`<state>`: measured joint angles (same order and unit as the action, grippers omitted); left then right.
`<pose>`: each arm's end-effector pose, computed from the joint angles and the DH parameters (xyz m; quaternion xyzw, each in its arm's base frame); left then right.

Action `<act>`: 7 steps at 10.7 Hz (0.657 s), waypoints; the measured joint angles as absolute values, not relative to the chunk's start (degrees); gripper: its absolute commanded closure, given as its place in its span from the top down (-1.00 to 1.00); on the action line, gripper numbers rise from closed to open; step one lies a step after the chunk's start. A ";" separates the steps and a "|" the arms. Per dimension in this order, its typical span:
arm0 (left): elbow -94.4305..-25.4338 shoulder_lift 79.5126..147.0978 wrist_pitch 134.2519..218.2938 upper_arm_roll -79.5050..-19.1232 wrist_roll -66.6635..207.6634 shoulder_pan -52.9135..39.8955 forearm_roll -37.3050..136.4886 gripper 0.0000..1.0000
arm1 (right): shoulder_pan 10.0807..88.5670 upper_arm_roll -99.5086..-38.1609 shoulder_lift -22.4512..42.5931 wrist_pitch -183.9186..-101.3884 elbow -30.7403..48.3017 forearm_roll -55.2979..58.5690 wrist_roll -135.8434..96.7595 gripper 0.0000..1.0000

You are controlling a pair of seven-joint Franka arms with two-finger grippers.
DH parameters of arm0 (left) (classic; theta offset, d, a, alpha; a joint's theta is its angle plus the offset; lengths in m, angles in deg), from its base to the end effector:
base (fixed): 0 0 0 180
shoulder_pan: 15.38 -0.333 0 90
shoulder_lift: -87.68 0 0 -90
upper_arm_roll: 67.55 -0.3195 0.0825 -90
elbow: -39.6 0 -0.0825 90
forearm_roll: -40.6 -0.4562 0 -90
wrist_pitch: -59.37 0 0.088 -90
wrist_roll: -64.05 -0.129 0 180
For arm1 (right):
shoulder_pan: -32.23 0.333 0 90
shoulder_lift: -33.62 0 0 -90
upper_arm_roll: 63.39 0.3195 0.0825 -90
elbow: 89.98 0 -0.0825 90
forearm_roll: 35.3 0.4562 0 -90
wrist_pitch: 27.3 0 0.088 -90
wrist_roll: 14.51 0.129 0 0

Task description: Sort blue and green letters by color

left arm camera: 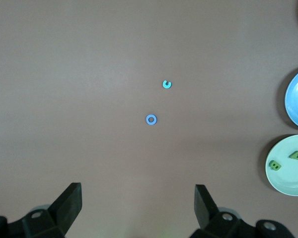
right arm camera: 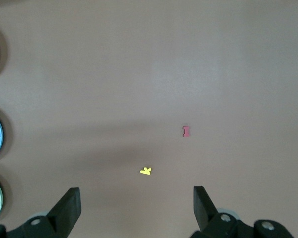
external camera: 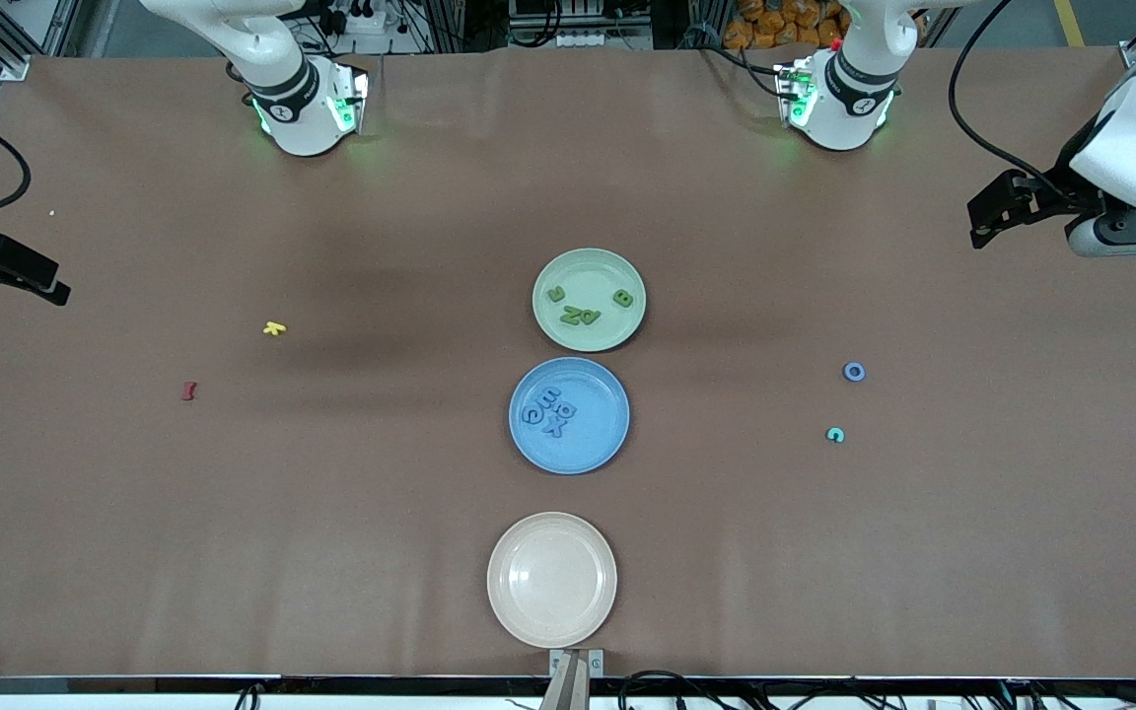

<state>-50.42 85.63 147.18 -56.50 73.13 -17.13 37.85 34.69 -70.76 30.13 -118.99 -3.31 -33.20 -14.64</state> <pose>0.6045 -0.0945 0.6244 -0.9996 0.0010 -0.0027 0.0273 0.6477 -0.0487 0.6019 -0.9989 0.0418 -0.0142 0.0138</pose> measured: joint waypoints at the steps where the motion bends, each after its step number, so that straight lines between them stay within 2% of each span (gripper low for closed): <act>1: -50.41 85.63 146.70 -56.50 72.82 -17.19 37.85 1.00 | 34.68 -70.76 30.13 -118.98 -3.26 -33.20 -14.64 1.00; 7: -49.62 85.62 146.10 -56.73 72.59 -17.67 41.30 1.00 | 34.66 -70.77 30.13 -118.96 -3.08 -33.21 -14.64 1.00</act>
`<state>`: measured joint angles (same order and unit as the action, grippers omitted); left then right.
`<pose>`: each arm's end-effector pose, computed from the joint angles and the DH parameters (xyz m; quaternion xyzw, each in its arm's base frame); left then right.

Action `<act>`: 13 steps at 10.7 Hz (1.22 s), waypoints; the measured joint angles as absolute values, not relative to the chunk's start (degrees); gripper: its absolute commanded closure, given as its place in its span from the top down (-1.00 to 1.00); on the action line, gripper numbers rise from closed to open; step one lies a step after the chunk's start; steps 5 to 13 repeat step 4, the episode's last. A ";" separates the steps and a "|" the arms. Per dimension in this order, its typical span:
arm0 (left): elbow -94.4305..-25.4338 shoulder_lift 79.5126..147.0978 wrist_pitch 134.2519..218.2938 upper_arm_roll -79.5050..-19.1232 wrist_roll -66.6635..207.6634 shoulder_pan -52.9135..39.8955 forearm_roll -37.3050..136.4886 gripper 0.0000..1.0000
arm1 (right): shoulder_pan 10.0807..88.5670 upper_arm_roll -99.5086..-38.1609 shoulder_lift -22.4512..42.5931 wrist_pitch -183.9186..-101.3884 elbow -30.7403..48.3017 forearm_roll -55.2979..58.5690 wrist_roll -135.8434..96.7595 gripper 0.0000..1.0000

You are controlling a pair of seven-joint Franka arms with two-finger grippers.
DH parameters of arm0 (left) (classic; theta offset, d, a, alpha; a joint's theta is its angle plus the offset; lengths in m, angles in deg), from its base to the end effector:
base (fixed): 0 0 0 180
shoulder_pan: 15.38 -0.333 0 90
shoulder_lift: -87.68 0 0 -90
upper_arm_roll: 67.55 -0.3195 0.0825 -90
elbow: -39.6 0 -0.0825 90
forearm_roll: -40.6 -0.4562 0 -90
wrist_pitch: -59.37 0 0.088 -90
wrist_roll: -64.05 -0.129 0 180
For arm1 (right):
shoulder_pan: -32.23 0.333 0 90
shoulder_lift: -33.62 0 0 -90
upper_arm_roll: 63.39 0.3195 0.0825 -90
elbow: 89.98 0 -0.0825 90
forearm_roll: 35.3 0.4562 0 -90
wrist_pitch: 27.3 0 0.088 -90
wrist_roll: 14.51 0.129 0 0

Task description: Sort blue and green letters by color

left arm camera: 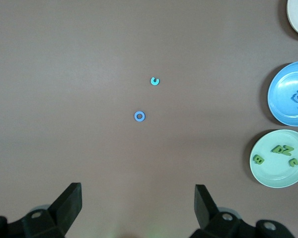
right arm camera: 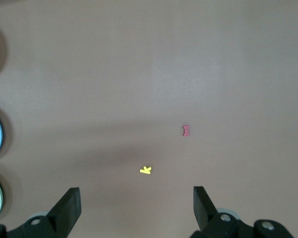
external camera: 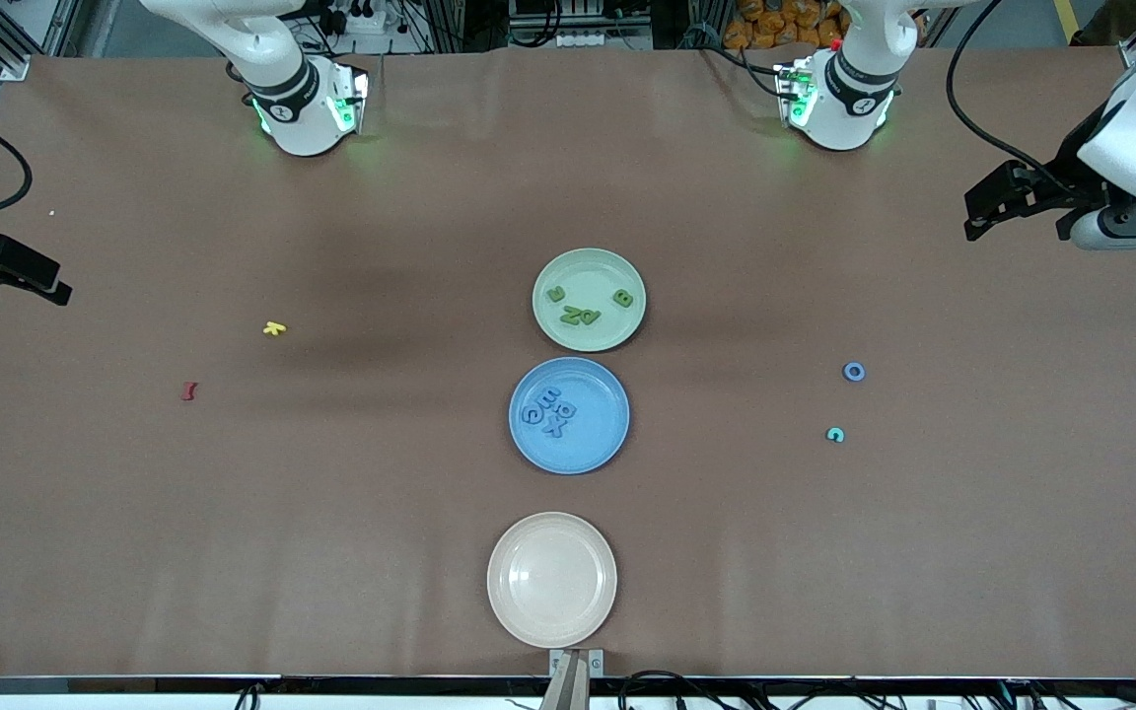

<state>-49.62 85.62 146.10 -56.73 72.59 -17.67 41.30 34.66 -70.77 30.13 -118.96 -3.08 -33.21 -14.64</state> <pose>0.6025 -0.0940 0.6302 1.0000 -0.0002 -0.0044 0.0021 0.6474 -0.0492 0.5996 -0.9989 0.0422 -0.0120 0.0138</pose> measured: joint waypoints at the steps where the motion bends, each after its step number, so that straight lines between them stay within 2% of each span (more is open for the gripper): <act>1: -49.61 85.62 146.09 -56.84 72.59 -17.79 41.45 1.00 | 34.66 -70.77 30.13 -118.96 -3.04 -33.21 -14.67 1.00; 13: -49.60 85.62 145.84 -56.90 72.59 -17.83 41.45 1.00 | 34.64 -70.78 30.13 -118.96 -2.97 -33.22 -14.71 1.00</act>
